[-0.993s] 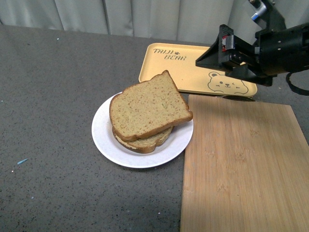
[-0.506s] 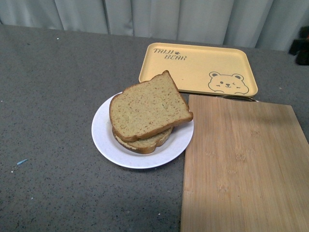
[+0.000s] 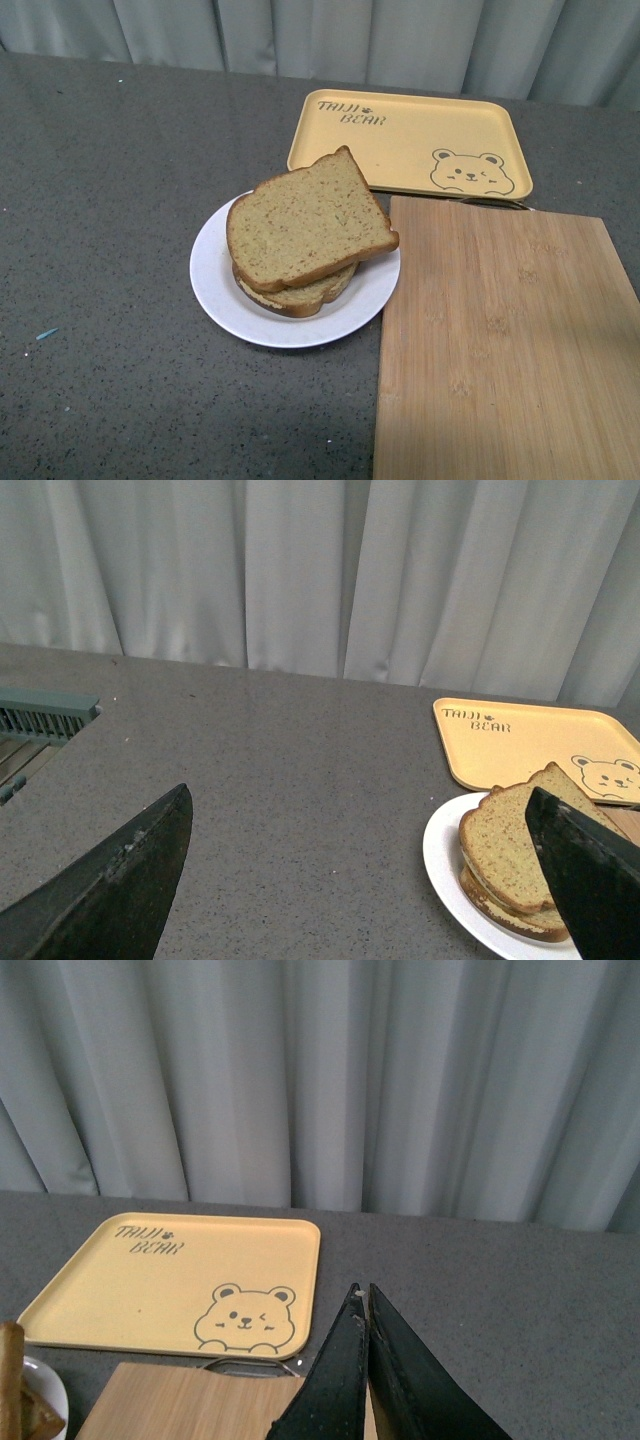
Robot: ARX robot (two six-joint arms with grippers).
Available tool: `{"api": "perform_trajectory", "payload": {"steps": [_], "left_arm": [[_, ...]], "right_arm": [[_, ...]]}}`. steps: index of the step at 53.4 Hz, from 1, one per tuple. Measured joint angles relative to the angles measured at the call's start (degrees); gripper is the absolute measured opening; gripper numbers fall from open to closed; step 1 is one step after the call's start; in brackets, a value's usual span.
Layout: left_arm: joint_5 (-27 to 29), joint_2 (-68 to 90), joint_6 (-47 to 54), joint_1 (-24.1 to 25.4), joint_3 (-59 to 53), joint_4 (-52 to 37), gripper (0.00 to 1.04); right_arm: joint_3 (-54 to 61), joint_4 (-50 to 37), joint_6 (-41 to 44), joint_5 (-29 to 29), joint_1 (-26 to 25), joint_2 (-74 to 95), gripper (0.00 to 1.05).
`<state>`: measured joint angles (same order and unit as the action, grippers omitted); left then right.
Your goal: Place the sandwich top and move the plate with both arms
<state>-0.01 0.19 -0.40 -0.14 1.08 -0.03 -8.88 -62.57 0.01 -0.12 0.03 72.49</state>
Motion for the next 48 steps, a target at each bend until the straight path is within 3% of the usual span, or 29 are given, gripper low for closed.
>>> {"api": "perform_trajectory", "payload": {"steps": [48], "left_arm": [[0.0,0.0,0.0,0.0,0.0,0.0,0.98]], "right_arm": [[8.63,29.46,0.0,0.04,0.0,-38.69,0.01]]}}
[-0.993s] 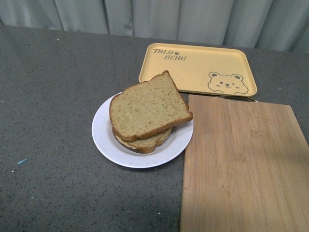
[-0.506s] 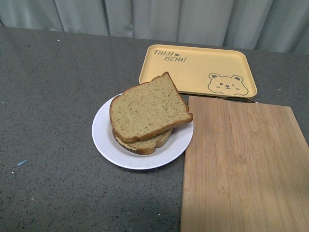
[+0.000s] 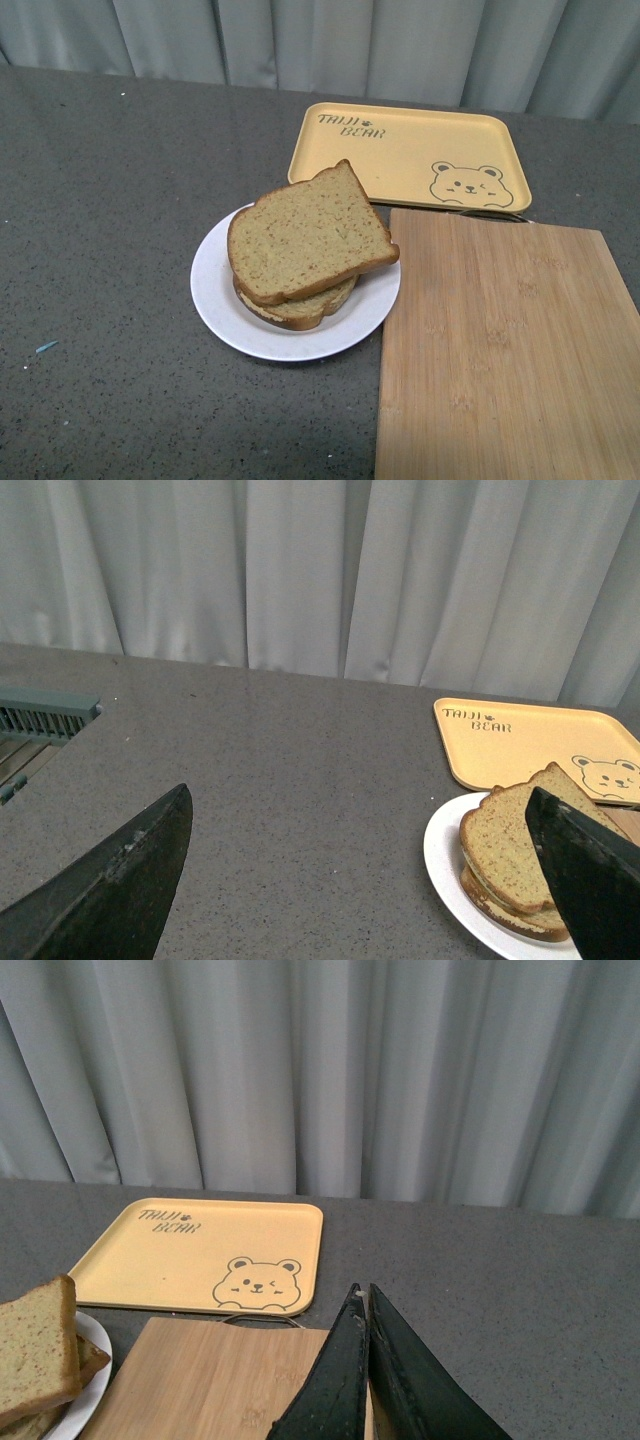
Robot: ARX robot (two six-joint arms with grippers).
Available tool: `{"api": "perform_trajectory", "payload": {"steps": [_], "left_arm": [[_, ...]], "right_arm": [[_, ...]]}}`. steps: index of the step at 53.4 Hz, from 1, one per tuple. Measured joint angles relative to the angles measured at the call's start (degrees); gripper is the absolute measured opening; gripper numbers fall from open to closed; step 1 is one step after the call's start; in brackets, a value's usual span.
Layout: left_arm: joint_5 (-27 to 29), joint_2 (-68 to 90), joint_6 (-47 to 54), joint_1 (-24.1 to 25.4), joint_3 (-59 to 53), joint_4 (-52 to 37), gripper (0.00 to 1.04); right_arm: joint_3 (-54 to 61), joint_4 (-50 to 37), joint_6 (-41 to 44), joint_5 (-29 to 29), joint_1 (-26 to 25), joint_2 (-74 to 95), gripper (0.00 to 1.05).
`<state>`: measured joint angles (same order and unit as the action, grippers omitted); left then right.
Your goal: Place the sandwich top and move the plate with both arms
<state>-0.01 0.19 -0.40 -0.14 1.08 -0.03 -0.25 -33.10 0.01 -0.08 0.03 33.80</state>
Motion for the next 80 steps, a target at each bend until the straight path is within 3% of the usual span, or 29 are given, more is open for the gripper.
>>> {"api": "perform_trajectory", "payload": {"steps": [29,56,62,76,80], "left_arm": [[0.0,0.0,0.0,0.0,0.0,0.0,0.98],[0.0,0.0,0.0,0.0,0.0,0.0,0.98],[0.04,0.0,0.0,0.0,0.0,0.0,0.98],[0.0,0.0,0.0,0.0,0.0,0.0,0.98],[0.02,0.0,0.0,0.0,0.0,0.0,0.98]], "right_arm": [[0.0,15.39,0.0,0.07,0.0,-16.28,0.01],[0.0,23.3,0.02,0.13,0.0,-24.2,0.01],[-0.02,32.39,0.02,0.17,0.0,-31.34,0.01],[-0.02,32.98,0.04,0.17,0.0,-33.55,0.01],[-0.02,33.0,0.07,0.2,0.0,-33.55,0.15]]}}
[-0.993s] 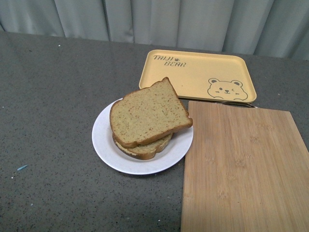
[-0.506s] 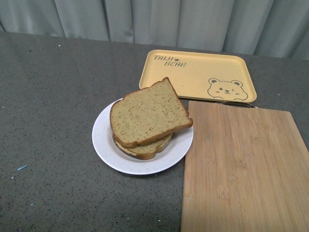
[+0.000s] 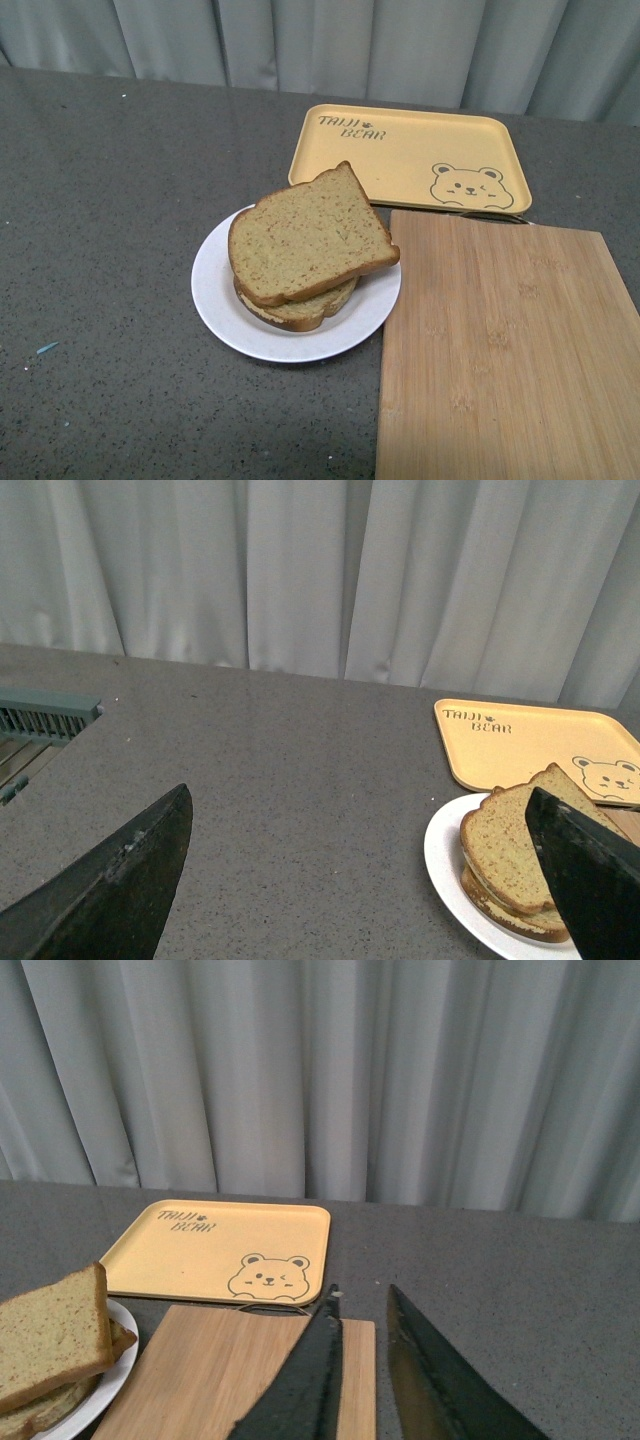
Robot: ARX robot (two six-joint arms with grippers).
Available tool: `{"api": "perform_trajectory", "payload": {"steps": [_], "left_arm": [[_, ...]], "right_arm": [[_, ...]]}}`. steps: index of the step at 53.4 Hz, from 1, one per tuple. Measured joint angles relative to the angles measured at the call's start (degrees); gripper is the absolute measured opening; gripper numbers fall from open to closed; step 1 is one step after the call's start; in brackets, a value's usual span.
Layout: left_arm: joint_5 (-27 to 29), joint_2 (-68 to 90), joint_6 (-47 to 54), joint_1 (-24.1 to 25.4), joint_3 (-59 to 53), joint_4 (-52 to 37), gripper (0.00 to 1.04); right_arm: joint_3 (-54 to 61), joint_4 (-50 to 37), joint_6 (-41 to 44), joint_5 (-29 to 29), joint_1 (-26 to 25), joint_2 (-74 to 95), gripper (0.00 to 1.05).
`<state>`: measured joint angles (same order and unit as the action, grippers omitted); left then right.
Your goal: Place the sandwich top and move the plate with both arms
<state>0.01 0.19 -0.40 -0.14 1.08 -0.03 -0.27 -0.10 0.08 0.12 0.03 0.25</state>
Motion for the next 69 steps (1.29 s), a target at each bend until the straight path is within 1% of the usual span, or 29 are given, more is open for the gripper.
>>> {"api": "perform_trajectory", "payload": {"steps": [1,3,4,10,11,13,14,15,23,26,31,37,39,41,42,46,50,58,60,64,69], "left_arm": [[0.0,0.0,0.0,0.0,0.0,0.0,0.98],[0.0,0.0,0.0,0.0,0.0,0.0,0.98],[0.0,0.0,0.0,0.0,0.0,0.0,0.98],[-0.02,0.0,0.0,0.0,0.0,0.0,0.98],[0.0,0.0,0.0,0.0,0.0,0.0,0.98],[0.0,0.0,0.0,0.0,0.0,0.0,0.98],[0.0,0.0,0.0,0.0,0.0,0.0,0.98],[0.0,0.0,0.0,0.0,0.0,0.0,0.98],[-0.02,0.0,0.0,0.0,0.0,0.0,0.98],[0.0,0.0,0.0,0.0,0.0,0.0,0.98],[-0.02,0.0,0.0,0.0,0.0,0.0,0.98],[-0.02,0.0,-0.02,0.0,0.0,0.02,0.98],[-1.57,0.72,-1.27,0.48,0.42,1.68,0.98],[-4.81,3.1,-4.66,1.64,1.81,5.77,0.98],[-5.57,4.9,-5.9,2.14,2.25,6.95,0.98],[-6.29,10.14,-10.91,2.99,2.49,6.64,0.98],[-7.98,16.48,-15.52,4.13,2.95,2.71,0.98],[-8.61,34.93,-21.79,4.87,5.05,-9.99,0.98],[-10.14,42.84,-24.41,4.46,6.23,-13.79,0.98],[-12.85,51.04,-27.45,4.22,7.52,-16.98,0.98],[-16.06,66.14,-33.05,3.61,10.4,-23.15,0.98]], "right_arm": [[0.0,0.0,0.0,0.0,0.0,0.0,0.2],[0.0,0.0,0.0,0.0,0.0,0.0,0.27],[0.0,0.0,0.0,0.0,0.0,0.0,0.29],[0.0,0.0,0.0,-0.02,0.0,0.0,0.49],[0.0,0.0,0.0,-0.02,0.0,0.0,0.5],[0.0,0.0,0.0,0.0,0.0,0.0,0.57],[0.0,0.0,0.0,0.0,0.0,0.0,0.63],[0.0,0.0,0.0,0.0,0.0,0.0,0.65],[0.0,0.0,-0.02,0.0,0.0,0.0,0.9],[0.0,0.0,-0.02,-0.02,0.0,0.0,0.97],[0.0,0.0,-0.04,-0.02,0.0,0.0,0.95],[0.0,0.0,-0.04,-0.02,0.0,0.0,0.95],[0.0,0.0,-0.04,0.0,0.0,0.0,0.95],[0.0,0.0,-0.04,-0.02,0.0,0.0,0.95],[0.0,0.0,-0.04,0.0,0.0,0.0,0.95],[0.0,0.0,-0.04,-0.02,0.0,0.0,0.95],[0.0,0.0,-0.04,-0.02,0.0,0.0,0.95],[0.0,0.0,-0.04,0.0,0.0,0.0,0.95],[0.0,0.0,-0.04,-0.02,0.0,0.0,0.95],[0.0,0.0,-0.04,0.0,0.0,0.0,0.95],[0.0,0.0,-0.04,-0.02,0.0,0.0,0.95]]}}
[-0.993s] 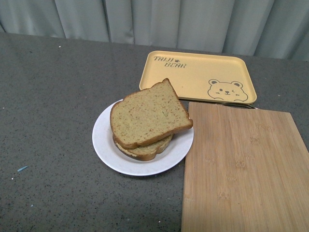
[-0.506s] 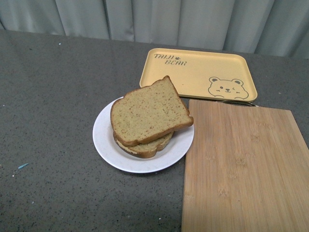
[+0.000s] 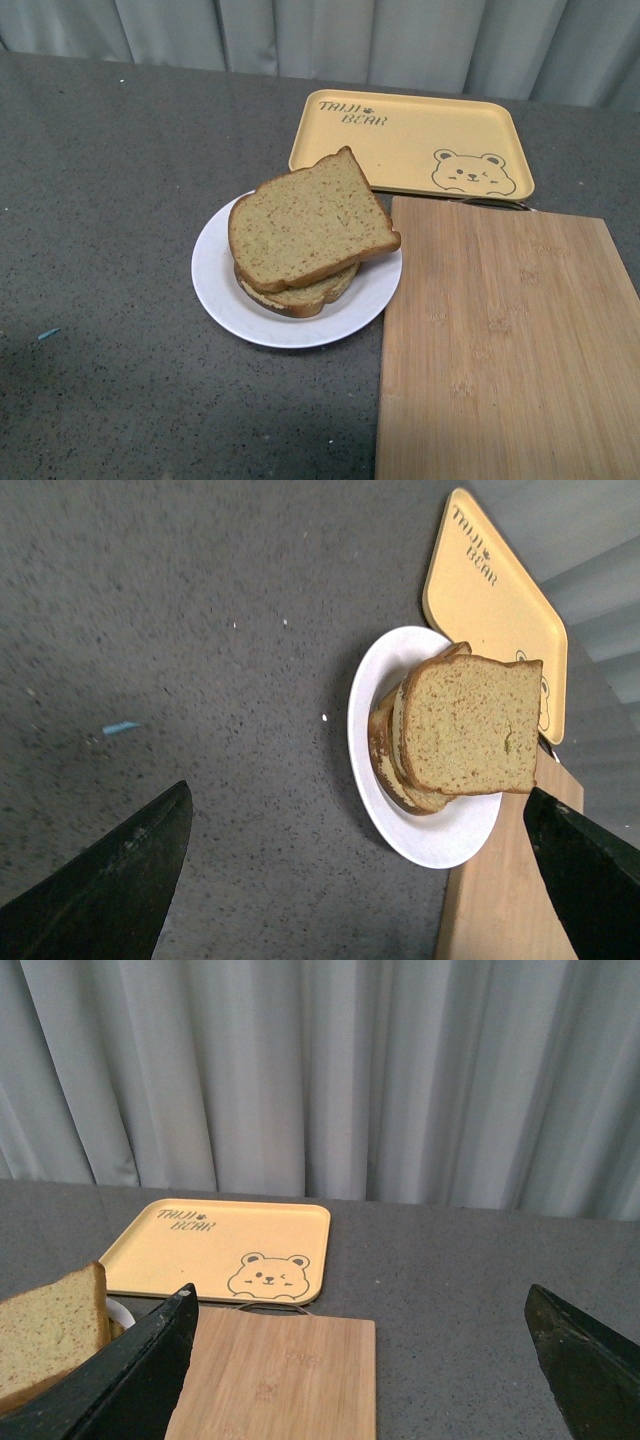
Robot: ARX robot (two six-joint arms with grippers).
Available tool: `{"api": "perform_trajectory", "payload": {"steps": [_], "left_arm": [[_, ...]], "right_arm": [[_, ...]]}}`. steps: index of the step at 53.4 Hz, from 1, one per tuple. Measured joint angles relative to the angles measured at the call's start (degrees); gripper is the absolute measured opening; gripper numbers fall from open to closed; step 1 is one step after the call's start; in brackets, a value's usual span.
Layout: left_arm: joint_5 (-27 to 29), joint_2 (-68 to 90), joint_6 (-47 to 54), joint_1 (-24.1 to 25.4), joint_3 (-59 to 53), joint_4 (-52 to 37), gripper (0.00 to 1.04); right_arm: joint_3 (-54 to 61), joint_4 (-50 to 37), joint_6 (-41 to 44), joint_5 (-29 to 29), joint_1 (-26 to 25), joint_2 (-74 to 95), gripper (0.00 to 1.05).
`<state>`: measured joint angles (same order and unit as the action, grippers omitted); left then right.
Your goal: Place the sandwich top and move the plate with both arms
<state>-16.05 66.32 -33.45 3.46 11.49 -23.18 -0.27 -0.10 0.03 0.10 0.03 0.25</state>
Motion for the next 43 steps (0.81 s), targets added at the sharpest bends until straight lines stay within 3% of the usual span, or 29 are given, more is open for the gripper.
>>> {"api": "perform_trajectory", "payload": {"steps": [6,43], "left_arm": [[-6.73,15.56,-6.91,-2.14,3.72,-6.88,0.98],[-7.91,46.88,-19.93,-10.58,19.82,-14.4,0.98]], "right_arm": [[0.0,0.0,0.0,0.02,0.0,0.0,0.95],[0.0,0.0,0.0,0.0,0.0,0.0,0.95]]}}
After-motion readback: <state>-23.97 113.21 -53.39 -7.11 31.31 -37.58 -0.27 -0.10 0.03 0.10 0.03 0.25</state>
